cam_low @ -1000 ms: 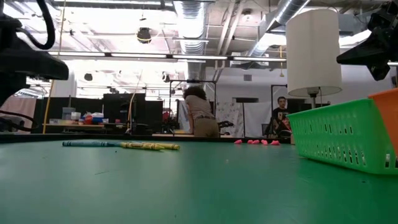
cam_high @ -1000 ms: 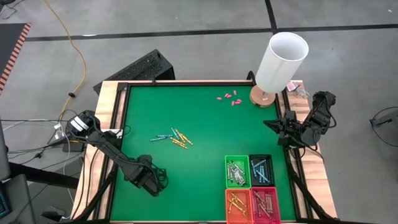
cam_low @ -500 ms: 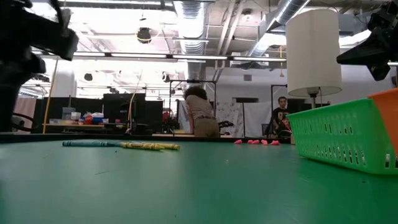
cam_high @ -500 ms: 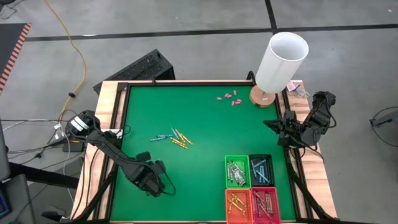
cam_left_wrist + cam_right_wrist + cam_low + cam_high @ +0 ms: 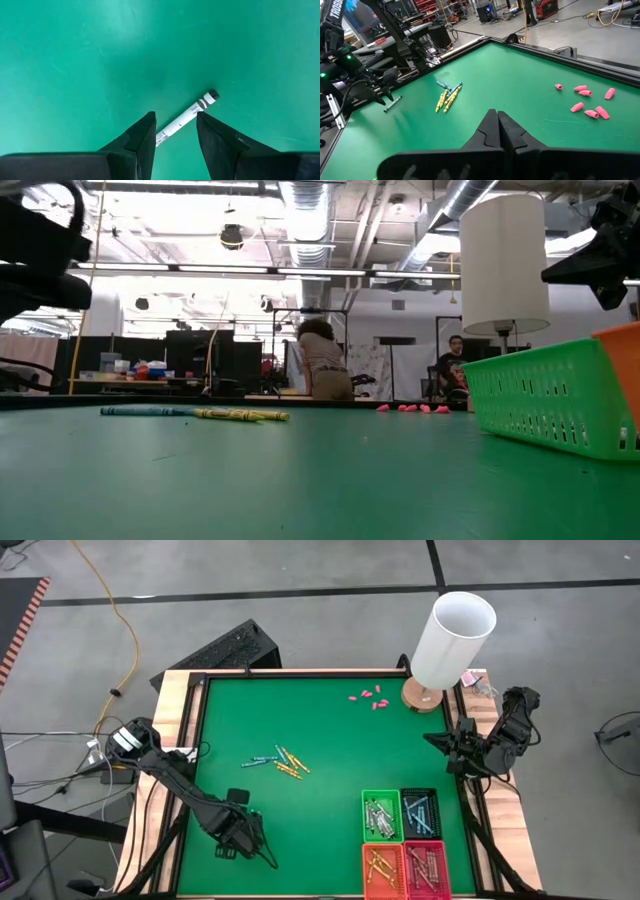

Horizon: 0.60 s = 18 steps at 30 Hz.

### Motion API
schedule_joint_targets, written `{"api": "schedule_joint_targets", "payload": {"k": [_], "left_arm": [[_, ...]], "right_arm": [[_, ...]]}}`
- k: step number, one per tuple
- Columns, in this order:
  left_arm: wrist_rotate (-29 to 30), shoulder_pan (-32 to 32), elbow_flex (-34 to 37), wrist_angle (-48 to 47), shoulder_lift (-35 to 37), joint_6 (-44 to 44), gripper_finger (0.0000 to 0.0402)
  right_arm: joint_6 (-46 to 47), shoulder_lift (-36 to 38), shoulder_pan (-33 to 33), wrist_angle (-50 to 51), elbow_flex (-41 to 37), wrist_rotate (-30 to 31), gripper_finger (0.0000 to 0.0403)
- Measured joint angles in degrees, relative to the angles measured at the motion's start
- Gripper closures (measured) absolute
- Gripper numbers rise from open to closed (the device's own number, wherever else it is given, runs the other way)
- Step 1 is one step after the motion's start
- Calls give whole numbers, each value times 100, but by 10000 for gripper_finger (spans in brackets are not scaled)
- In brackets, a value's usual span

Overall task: Sort crayons
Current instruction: Put the black crayon into the green bin

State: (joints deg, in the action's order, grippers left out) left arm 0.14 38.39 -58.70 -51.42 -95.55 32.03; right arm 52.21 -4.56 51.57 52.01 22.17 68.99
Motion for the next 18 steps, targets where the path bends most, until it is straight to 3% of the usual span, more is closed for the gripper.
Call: {"api": "schedule_joint_targets", "payload": {"k": [10,18], "left_arm": [[63,337,0,-155,0,-1223,272],[317,557,168,141,-20,-1461,272]], "right_arm": [[-6,0,0,4,0,8,403],[-12,0,1,7,0,13,403]]}}
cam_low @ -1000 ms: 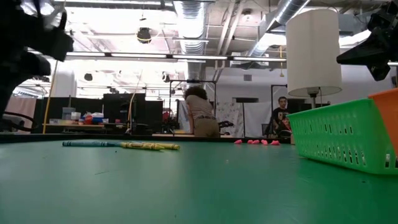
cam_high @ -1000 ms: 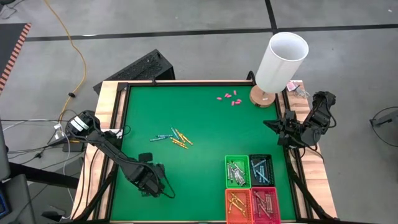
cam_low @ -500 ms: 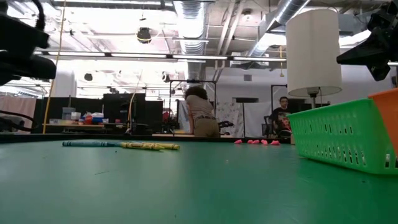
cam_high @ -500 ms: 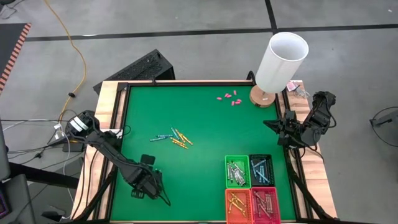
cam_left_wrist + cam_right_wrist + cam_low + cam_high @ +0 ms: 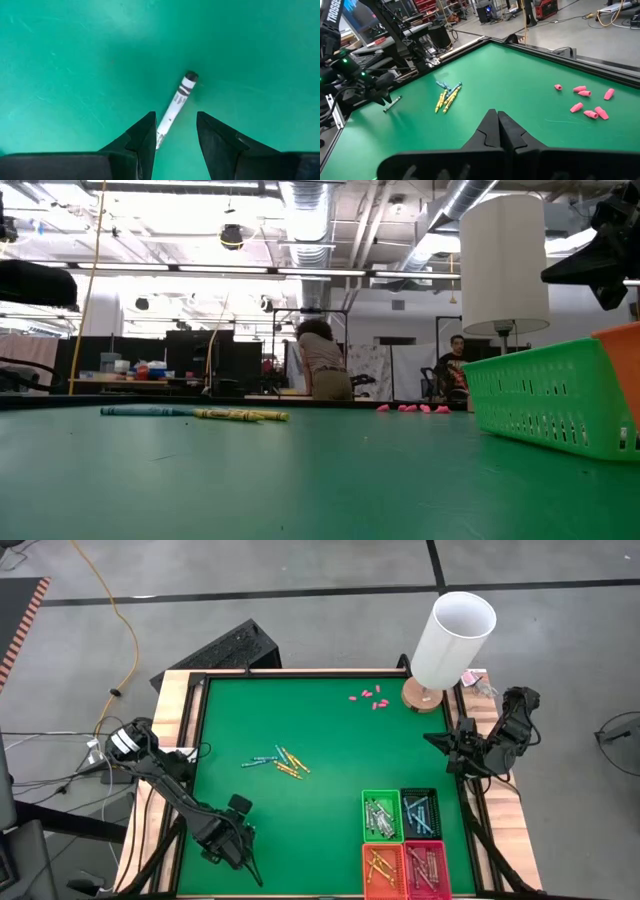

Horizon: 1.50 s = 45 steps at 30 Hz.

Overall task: Sort crayons
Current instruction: Put the black crayon into the green bin

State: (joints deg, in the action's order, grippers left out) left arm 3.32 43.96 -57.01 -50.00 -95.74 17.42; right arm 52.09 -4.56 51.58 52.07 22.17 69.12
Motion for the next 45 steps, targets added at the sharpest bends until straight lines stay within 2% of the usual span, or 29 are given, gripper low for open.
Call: {"api": "schedule_joint_targets", "payload": {"k": [4,12,21,32,35,42,43,45], "left_arm": [[16,1,119,136,0,35,272],[-114,-4,217,192,0,-430,280],[-180,-12,574,879,40,-476,319],[-355,-19,608,890,24,-356,387],[-350,-19,610,886,22,-160,395],[-99,-108,412,714,-7,585,396],[7,-137,346,660,-21,680,397],[612,-231,195,663,-35,853,397]], "right_arm": [[1,0,1,0,0,0,403],[1,1,0,0,0,-2,403],[1,0,1,0,0,-2,403],[3,0,-1,-9,0,-4,403],[4,0,1,-22,0,-4,403],[5,0,1,-22,0,-4,403],[5,0,1,-22,0,-4,403],[5,0,0,-22,0,-4,403]]}}
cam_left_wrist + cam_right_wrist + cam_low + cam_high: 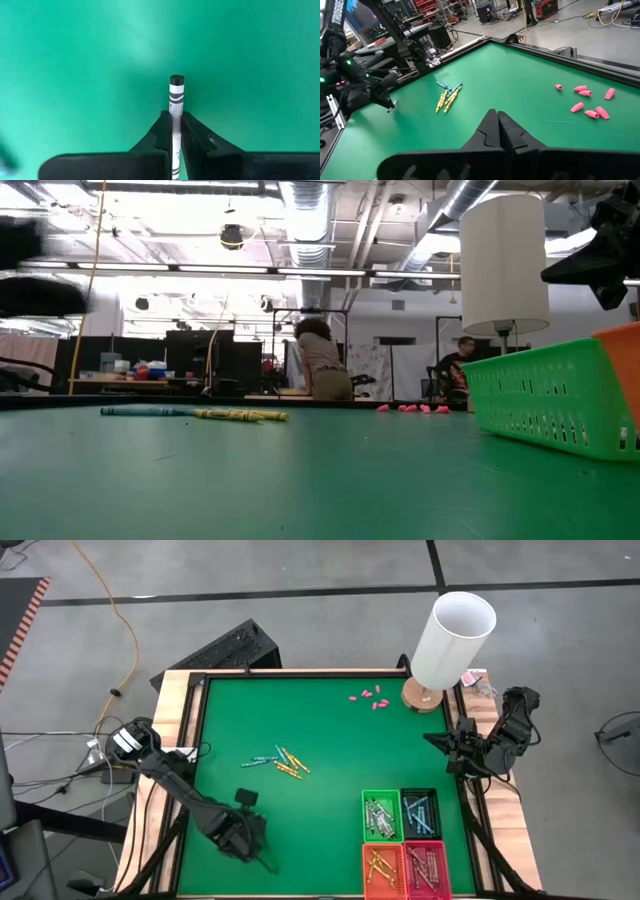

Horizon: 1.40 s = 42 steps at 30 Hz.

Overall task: Sort crayons
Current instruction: Put the black crayon into the green bin

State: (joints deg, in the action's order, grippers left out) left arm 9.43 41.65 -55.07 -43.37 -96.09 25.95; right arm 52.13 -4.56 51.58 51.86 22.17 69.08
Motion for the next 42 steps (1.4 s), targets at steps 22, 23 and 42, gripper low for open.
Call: {"api": "schedule_joint_targets", "payload": {"k": [22,23,42], "left_arm": [[2764,-1748,-632,5536,26,-2282,399],[2615,-1833,-632,5828,26,-2472,399],[1045,-2514,-1136,9325,-1431,-3361,399]], "right_arm": [[-2,1,-1,15,0,-2,403],[-2,2,1,17,0,-2,403],[-8,0,2,39,0,-4,403]]}}
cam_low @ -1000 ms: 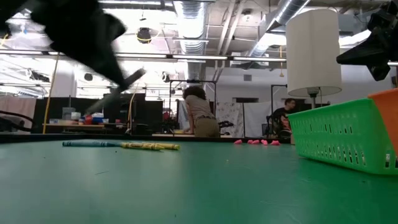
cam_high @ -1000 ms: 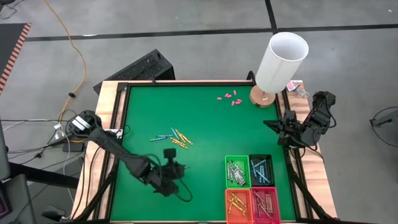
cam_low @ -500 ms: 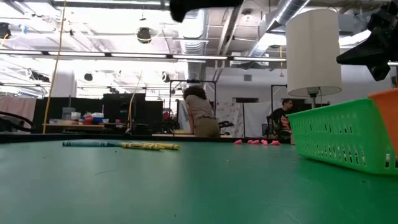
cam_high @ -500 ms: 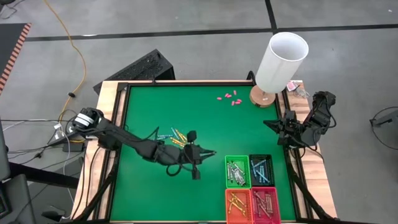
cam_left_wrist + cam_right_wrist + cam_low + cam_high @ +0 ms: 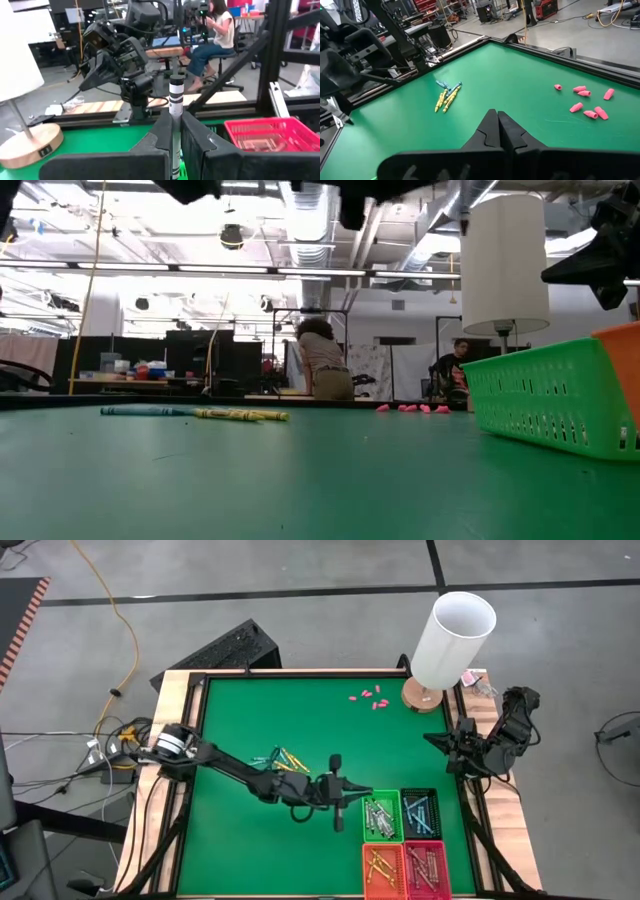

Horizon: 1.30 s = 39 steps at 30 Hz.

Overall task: Sort crayons
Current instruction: Put the black crayon into the green bin

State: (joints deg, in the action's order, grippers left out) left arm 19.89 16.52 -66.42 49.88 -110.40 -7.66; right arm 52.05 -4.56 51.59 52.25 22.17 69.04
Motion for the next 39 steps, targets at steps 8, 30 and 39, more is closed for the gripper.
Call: {"api": "schedule_joint_targets", "payload": {"k": [8,30,39], "left_arm": [[-323,-7,-942,-16,-861,8,398],[-509,-68,-1748,-357,-1824,1209,389],[-427,-77,-1748,-790,-1822,1834,313]], "right_arm": [[-2,2,0,2,0,0,403],[-4,0,-2,2,0,-2,403],[-4,0,-2,2,0,-2,403]]}}
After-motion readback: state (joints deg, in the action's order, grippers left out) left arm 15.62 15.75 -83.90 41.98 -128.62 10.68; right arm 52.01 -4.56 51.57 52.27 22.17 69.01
